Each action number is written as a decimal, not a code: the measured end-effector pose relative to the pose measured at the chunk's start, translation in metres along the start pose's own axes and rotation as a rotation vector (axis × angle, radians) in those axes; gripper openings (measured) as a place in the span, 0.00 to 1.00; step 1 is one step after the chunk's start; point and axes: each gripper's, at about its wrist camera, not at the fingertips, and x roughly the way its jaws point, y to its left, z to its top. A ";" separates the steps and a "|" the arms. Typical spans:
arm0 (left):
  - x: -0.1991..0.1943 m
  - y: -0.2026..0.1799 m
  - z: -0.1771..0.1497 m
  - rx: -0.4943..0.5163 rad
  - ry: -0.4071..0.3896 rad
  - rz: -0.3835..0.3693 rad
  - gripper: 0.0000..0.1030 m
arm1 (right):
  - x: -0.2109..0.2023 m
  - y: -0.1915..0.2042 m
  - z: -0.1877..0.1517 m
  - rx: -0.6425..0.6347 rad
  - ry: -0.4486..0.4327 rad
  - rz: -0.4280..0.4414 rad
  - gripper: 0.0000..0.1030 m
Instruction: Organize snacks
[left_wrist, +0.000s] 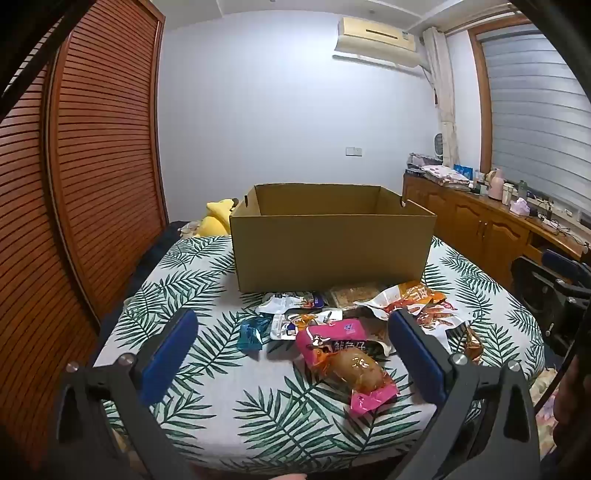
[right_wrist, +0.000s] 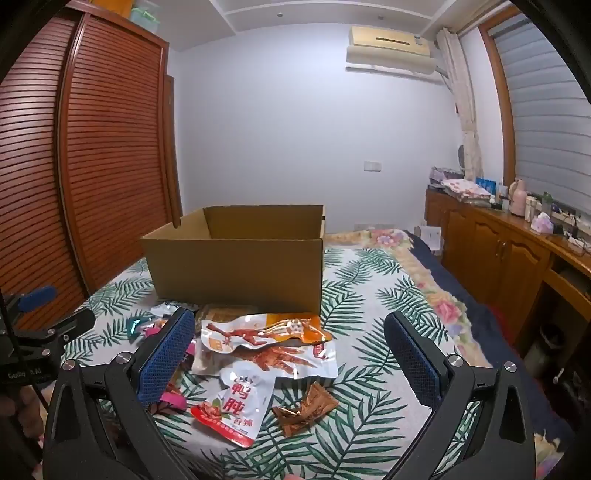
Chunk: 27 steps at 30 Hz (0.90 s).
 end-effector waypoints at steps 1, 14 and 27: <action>0.000 0.000 0.000 0.001 -0.001 -0.001 1.00 | 0.000 0.000 0.000 -0.002 0.000 0.000 1.00; -0.004 0.002 0.001 0.000 -0.003 -0.001 1.00 | 0.003 0.001 0.000 -0.005 0.005 -0.005 1.00; -0.003 0.001 -0.002 -0.001 -0.003 0.000 1.00 | 0.003 -0.003 -0.005 0.004 0.014 -0.008 1.00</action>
